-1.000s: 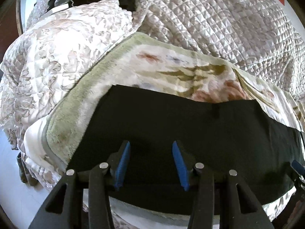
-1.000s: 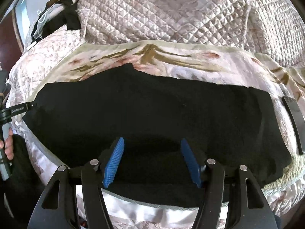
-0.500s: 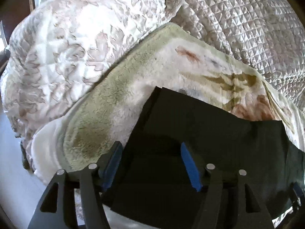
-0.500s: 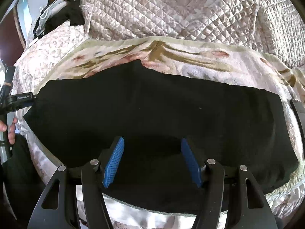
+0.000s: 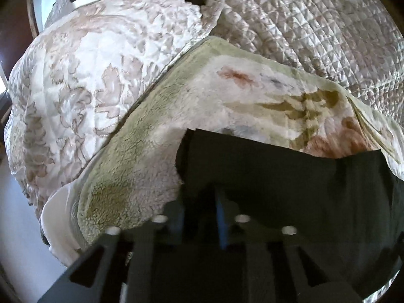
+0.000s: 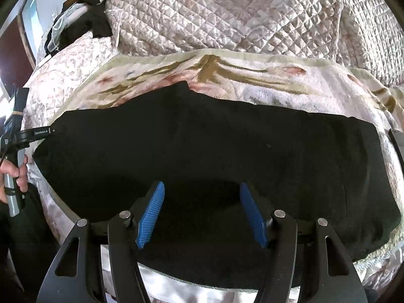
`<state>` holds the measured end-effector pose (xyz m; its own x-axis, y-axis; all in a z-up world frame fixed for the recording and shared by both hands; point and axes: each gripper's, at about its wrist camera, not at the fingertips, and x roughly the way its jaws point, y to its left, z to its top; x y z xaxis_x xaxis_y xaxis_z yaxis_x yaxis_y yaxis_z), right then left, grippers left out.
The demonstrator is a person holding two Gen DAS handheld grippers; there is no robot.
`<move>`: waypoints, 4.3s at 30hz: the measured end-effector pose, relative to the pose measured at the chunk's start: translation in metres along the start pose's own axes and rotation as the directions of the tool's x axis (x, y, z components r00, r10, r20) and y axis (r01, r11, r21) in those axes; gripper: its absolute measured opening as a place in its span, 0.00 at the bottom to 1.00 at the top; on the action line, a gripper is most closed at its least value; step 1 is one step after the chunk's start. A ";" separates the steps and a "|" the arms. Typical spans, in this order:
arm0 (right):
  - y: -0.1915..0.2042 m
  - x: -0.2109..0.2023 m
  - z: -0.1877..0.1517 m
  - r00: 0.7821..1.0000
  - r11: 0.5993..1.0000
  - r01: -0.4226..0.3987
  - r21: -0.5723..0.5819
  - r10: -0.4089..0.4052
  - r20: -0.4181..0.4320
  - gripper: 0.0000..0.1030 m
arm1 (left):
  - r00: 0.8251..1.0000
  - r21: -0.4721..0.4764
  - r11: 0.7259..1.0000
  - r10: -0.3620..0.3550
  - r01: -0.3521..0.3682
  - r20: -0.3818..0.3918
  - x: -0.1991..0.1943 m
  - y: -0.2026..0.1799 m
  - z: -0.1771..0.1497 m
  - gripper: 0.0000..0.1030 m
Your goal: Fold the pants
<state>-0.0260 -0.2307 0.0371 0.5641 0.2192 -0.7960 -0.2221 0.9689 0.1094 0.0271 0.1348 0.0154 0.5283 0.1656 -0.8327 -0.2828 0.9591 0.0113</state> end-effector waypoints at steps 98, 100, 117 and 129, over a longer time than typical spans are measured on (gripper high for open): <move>-0.034 0.029 0.059 0.977 0.961 -0.214 0.174 0.212 0.031 0.12 | 0.888 0.182 0.871 -0.458 0.456 -0.035 -0.047 -0.144 -0.009 0.30; -0.033 0.036 0.062 0.979 0.966 -0.203 0.159 0.201 0.023 0.12 | 0.894 0.191 0.875 -0.447 0.446 -0.038 -0.042 -0.150 -0.004 0.30; -0.041 0.055 0.048 0.993 0.986 -0.111 0.126 0.114 -0.022 0.19 | 0.917 0.288 0.877 -0.399 0.385 -0.010 -0.026 -0.164 -0.019 0.32; -0.026 0.005 0.016 0.999 0.998 -0.031 0.059 0.030 0.016 0.23 | 0.935 0.315 0.886 -0.355 0.340 -0.010 -0.056 -0.153 -0.053 0.32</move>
<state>-0.0051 -0.2528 0.0400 0.5695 0.2500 -0.7830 -0.1923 0.9667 0.1687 -0.0016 -0.0337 0.0310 0.5863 -0.1884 -0.7879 0.1814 0.9784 -0.0989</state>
